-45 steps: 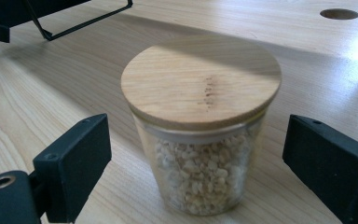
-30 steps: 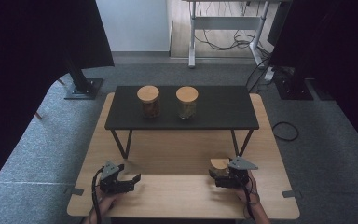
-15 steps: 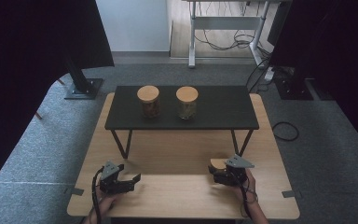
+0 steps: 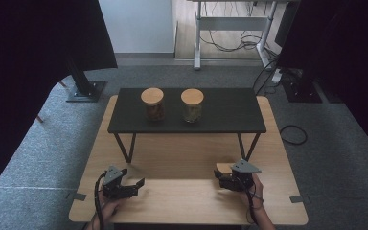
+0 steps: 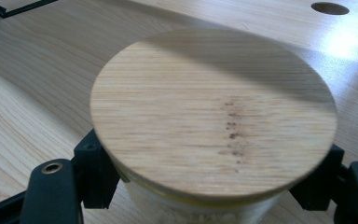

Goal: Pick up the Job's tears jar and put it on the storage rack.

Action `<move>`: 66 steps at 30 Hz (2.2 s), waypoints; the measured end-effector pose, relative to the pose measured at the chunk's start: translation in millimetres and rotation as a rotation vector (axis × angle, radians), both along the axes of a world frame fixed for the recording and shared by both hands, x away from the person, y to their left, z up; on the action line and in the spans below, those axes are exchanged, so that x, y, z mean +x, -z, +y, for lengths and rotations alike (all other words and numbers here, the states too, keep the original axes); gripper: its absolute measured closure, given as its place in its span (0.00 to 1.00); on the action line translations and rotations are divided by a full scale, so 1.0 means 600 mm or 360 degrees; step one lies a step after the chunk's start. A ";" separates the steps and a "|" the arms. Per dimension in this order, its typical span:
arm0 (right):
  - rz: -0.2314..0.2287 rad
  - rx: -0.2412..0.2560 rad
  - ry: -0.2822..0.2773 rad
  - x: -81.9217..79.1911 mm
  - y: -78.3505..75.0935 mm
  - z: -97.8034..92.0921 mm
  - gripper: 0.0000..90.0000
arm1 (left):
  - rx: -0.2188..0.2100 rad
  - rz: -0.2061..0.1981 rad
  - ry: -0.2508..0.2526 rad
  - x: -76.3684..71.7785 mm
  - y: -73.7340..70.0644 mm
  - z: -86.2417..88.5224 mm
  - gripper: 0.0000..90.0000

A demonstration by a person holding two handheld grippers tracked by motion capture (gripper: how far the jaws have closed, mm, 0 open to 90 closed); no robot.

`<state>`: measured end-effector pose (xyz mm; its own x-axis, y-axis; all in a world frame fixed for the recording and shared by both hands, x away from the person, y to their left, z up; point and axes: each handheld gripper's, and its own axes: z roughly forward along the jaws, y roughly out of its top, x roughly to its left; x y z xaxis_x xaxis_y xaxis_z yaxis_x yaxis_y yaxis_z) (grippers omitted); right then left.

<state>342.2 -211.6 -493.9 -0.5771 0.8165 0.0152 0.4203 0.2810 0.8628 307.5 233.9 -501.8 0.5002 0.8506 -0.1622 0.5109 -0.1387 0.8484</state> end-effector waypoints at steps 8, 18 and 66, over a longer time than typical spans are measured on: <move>0.0014 -0.0009 0.0004 -0.001 -0.003 -0.002 0.27 | -0.0002 0.0001 0.0000 0.000 0.000 0.001 0.11; -0.0034 0.0022 -0.0049 -0.022 -0.020 -0.003 0.28 | -0.0001 0.0002 0.0005 0.000 0.000 0.001 0.11; -0.0287 0.0138 -0.0238 -0.089 -0.123 0.008 0.28 | -0.0022 0.0025 0.0039 0.004 0.001 0.004 0.12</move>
